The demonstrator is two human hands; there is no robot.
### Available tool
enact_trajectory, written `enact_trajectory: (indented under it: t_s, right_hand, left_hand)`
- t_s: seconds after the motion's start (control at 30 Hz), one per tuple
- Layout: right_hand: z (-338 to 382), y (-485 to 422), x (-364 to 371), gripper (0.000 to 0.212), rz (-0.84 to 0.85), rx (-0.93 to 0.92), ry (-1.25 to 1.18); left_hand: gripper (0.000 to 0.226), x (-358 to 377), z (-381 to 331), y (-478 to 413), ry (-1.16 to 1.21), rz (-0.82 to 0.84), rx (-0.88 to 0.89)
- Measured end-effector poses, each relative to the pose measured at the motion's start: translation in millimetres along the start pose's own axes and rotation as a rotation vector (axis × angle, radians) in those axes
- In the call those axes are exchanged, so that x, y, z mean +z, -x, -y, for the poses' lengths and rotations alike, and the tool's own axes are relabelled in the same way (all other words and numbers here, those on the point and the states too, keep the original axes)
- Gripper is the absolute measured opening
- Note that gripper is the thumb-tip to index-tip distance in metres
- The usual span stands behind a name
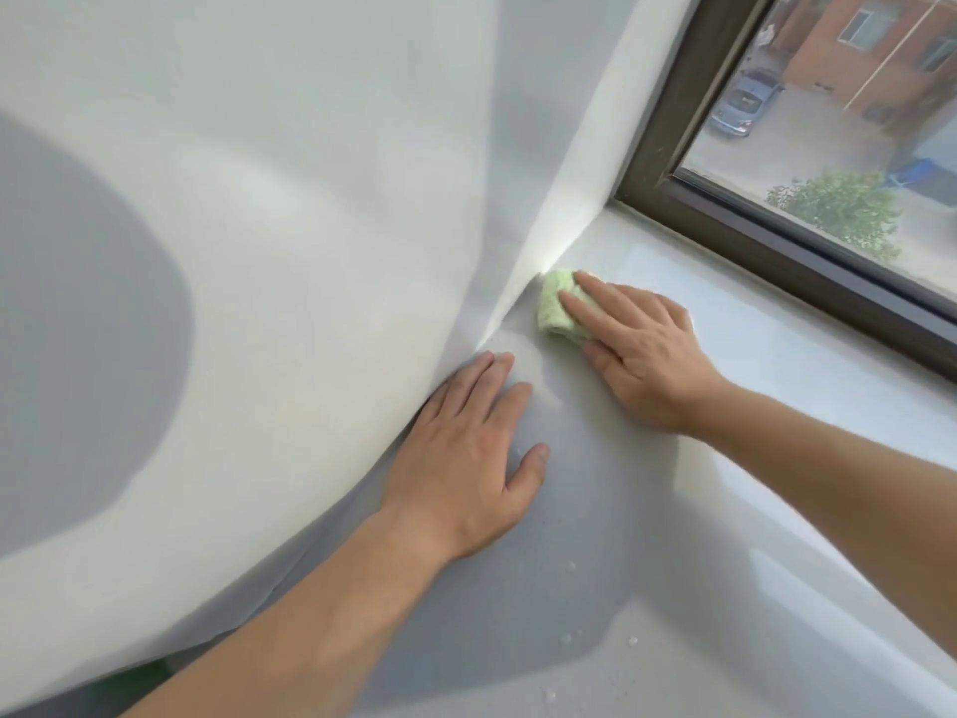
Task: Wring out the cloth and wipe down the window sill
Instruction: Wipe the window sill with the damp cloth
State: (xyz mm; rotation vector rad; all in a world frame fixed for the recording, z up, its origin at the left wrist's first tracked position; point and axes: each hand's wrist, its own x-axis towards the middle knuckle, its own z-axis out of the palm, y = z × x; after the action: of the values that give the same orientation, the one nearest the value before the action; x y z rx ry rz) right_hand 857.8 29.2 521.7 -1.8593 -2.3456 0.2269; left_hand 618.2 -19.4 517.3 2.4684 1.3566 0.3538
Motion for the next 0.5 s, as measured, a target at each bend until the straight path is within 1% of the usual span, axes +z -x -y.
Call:
enact_trajectory:
  t_s: [0.03, 0.07, 0.13, 0.17, 0.2, 0.23, 0.27, 0.33, 0.37, 0.4, 0.43, 0.5]
  right_hand:
    - [-12, -6, -3, 0.051, -0.003, 0.026, 0.021]
    - [-26, -17, -4, 0.05, -0.019, 0.112, 0.034]
    - [-49, -42, -10, 0.048, -0.071, 0.361, 0.026]
    - [-50, -50, -12, 0.047, -0.09, 0.448, 0.009]
    - [-44, -53, -11, 0.047, -0.101, 0.478, 0.002]
    - [-34, -48, -7, 0.047, -0.093, 0.456, 0.002]
    - [-21, -35, -2, 0.047, -0.082, 0.381, 0.003]
    - [2, 3, 4, 0.05, -0.041, 0.144, 0.001]
    - [3, 19, 3, 0.052, -0.012, 0.062, -0.001]
    - [-6, 23, 0, 0.053, -0.001, 0.03, 0.002]
    - [-20, 20, -6, 0.052, -0.009, 0.078, 0.004]
    - [-49, 4, -14, 0.049, -0.039, 0.342, -0.005]
  left_hand:
    - [0.061, 0, 1, 0, 0.004, 0.0, -0.001]
    - [0.061, 1, 1, 1, 0.01, 0.002, -0.001]
    - [0.061, 1, 1, 1, 0.008, 0.006, 0.008]
    - [0.061, 1, 1, 1, 0.006, 0.003, 0.011]
    - [0.061, 1, 1, 1, 0.008, 0.002, 0.011]
    - [0.061, 1, 1, 1, 0.013, 0.005, 0.01]
    - [0.06, 2, 2, 1, 0.017, 0.007, 0.007]
    - [0.06, 2, 2, 1, 0.016, 0.004, 0.005]
    - [0.06, 2, 2, 1, 0.014, 0.006, 0.006]
    - [0.06, 1, 3, 1, 0.01, 0.007, 0.006]
    - [0.059, 1, 3, 1, 0.01, 0.006, 0.007]
    - [0.058, 2, 2, 1, 0.017, 0.022, 0.009]
